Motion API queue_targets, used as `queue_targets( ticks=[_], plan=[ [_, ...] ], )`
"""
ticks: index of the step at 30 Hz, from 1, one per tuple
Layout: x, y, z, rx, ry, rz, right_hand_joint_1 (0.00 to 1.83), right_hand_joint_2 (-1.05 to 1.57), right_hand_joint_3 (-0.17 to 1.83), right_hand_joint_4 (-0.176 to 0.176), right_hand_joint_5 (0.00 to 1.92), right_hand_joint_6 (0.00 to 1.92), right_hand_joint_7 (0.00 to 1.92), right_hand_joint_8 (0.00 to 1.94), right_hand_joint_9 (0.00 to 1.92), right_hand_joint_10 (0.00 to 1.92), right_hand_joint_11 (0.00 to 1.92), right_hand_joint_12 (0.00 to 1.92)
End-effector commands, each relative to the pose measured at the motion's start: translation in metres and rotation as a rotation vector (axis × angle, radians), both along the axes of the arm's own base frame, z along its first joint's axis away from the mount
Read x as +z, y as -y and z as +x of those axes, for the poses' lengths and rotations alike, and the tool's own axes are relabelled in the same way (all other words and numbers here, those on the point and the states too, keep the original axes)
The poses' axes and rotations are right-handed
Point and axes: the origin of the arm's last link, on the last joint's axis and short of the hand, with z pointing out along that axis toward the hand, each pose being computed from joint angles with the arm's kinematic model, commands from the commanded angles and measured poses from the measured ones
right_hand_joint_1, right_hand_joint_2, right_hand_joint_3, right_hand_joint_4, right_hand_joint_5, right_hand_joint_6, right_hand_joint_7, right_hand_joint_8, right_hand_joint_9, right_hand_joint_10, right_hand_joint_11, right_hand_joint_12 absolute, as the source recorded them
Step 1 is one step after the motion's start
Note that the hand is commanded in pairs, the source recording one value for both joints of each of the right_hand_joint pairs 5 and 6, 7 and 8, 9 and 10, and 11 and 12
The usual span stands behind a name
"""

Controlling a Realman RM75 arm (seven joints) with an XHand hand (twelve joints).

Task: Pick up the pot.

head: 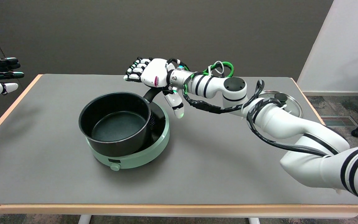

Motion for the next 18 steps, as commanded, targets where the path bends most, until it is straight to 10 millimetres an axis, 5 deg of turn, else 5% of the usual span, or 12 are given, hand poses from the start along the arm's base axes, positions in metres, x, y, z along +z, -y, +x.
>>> queue_targets(
  ticks=[1, 6, 18],
  plan=[
    [-0.0024, 0.0081, -0.0008, -0.007, -0.023, -0.021, 1.22, -0.54, 0.56, 0.176, 0.29, 0.29, 0.29, 0.29, 0.29, 0.29, 0.29, 0.29],
    [-0.0024, 0.0086, 0.001, -0.002, -0.026, -0.021, 1.17, -0.6, 0.53, 0.176, 0.32, 0.32, 0.32, 0.32, 0.32, 0.32, 0.32, 0.32],
    [0.0001, 0.0078, 0.0004, 0.001, -0.036, -0.022, 1.14, -0.86, 1.17, 0.176, 0.34, 0.34, 0.34, 0.34, 0.34, 0.34, 0.34, 0.34]
  ],
)
